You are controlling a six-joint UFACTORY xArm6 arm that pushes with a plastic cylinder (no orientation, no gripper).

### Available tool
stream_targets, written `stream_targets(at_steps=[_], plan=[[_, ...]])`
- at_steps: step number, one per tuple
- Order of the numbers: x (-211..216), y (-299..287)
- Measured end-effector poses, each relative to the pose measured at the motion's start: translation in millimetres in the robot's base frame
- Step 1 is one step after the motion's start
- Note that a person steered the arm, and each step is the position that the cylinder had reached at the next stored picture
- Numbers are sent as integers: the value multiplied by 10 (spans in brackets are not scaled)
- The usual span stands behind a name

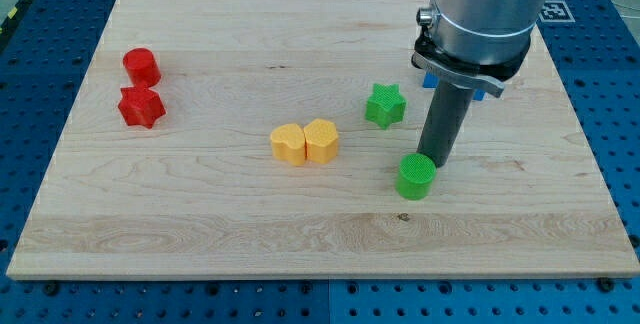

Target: Move the green circle towards the bottom side of the green star

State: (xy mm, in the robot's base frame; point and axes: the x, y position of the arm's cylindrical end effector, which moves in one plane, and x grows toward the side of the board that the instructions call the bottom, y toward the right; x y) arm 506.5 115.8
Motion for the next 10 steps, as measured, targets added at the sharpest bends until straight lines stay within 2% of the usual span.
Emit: stream_targets(at_steps=[2, 7, 10], plan=[[91, 0], [656, 26], [574, 12]])
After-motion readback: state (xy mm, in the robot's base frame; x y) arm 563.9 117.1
